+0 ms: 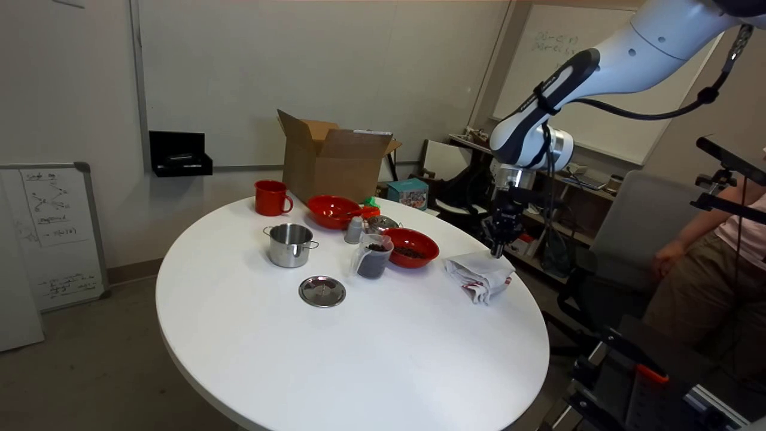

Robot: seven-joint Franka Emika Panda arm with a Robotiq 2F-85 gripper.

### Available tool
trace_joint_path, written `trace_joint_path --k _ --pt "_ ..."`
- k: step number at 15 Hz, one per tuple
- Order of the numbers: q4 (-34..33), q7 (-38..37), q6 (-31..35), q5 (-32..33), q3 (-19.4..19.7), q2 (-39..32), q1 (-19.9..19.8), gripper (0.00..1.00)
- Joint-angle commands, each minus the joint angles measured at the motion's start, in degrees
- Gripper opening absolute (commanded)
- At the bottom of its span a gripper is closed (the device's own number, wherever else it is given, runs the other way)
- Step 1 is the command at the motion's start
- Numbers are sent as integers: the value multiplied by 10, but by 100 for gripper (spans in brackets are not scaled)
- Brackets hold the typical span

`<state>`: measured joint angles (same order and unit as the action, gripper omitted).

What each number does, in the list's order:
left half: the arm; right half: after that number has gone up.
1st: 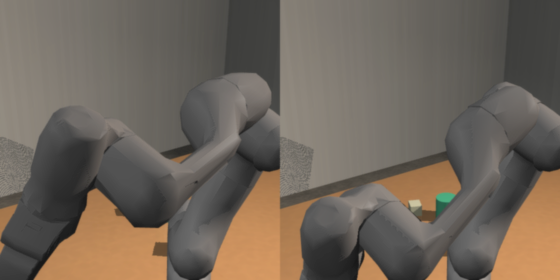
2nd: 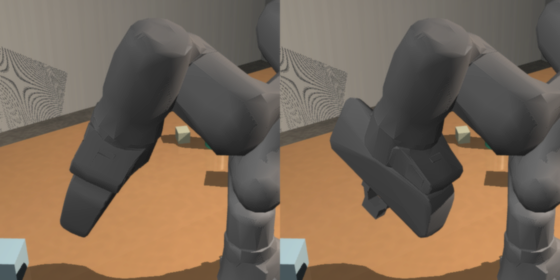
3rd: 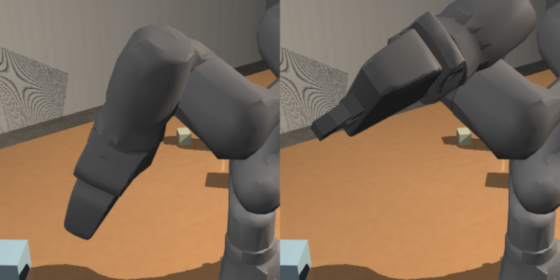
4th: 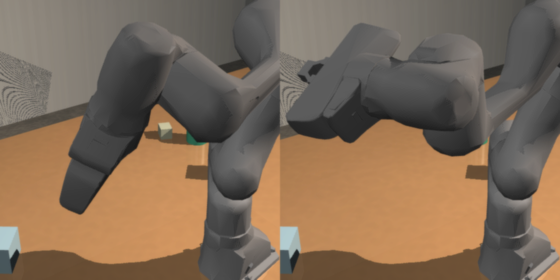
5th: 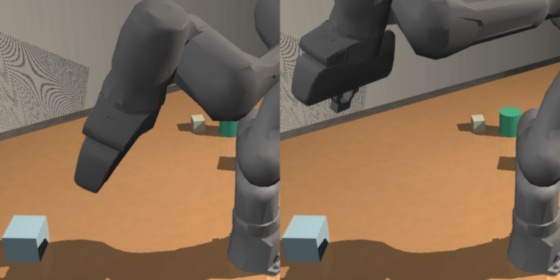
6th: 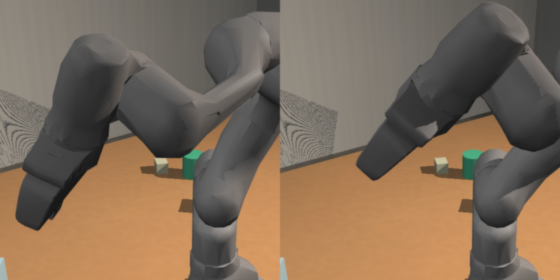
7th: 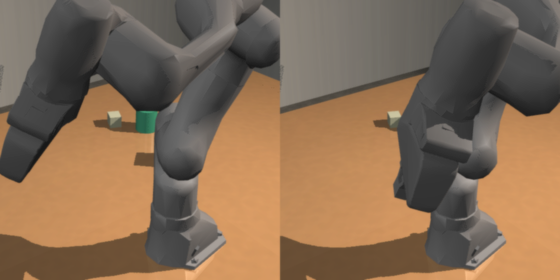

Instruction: Fold the white towel once

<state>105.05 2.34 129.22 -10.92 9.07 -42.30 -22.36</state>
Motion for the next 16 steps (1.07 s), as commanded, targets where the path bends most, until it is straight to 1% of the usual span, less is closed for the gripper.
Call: trace_joint_path --k 1,5,6,11,14,16 --pt "-10 4 20 -21 -8 -20 -7 0" --pt "-26 4 42 -29 -14 -51 -9 0" --pt "-39 -2 38 -30 -13 -69 -11 0" --pt "-71 -4 34 -28 -10 -112 -18 0" --pt "-75 1 36 -30 -13 -112 -22 0" --pt "-65 8 46 -33 -16 -93 -24 0"
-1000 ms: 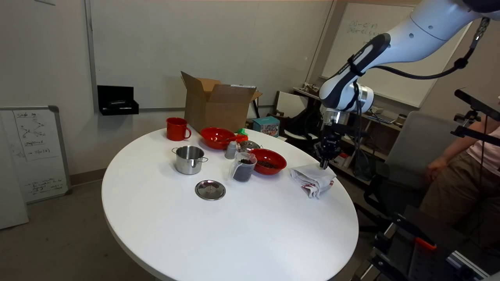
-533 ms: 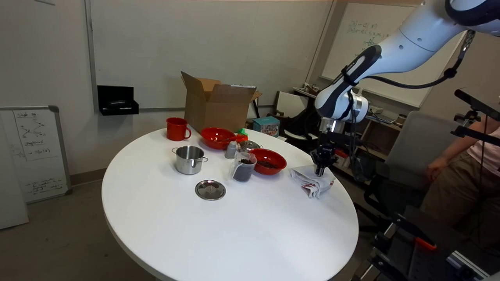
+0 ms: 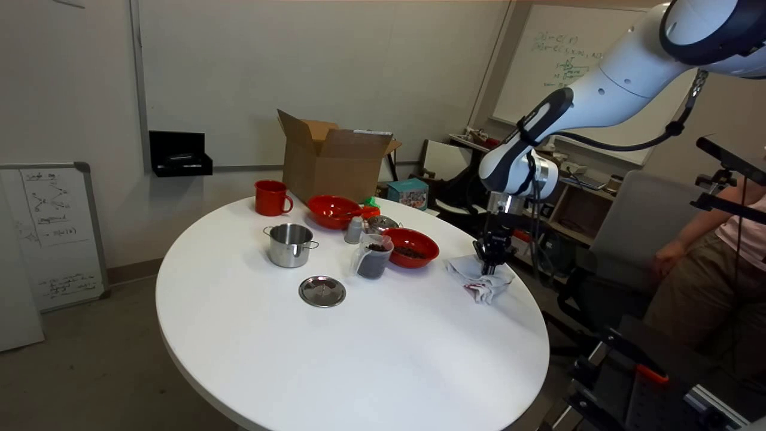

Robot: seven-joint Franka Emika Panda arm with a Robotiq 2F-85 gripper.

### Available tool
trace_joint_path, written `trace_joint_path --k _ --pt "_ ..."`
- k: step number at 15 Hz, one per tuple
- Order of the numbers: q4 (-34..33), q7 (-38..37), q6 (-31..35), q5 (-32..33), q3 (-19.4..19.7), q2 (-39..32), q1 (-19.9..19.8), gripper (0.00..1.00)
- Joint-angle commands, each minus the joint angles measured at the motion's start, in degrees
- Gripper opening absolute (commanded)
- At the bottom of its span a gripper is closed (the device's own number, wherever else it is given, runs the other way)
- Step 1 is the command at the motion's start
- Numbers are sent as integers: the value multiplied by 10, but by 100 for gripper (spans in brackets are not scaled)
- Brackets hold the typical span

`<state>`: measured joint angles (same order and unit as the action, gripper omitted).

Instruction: Fold the white towel once

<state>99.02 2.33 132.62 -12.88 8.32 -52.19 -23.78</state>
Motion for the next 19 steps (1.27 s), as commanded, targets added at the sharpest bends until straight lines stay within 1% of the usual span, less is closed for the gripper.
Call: trace_joint_path --k 1,2,3,4,7,9,12,14,15,16,18,19 --pt "6 11 21 -15 -9 21 -9 0" --pt "13 16 30 -16 -12 32 -11 0" --pt "24 20 44 -13 -11 46 -8 26" --pt "28 21 50 -14 -12 56 -8 28" --pt "28 16 43 -14 -12 81 -7 48" --pt "22 -6 8 -10 -3 95 0 62" --pt "16 0 -38 3 2 110 4 84" --pt "8 56 -104 25 -6 121 -2 98" --pt "2 24 -59 7 0 101 2 100" --pt "2 28 -67 7 0 104 2 88" --pt "2 28 -65 7 0 102 2 100" --pt "2 28 -64 7 1 101 2 100"
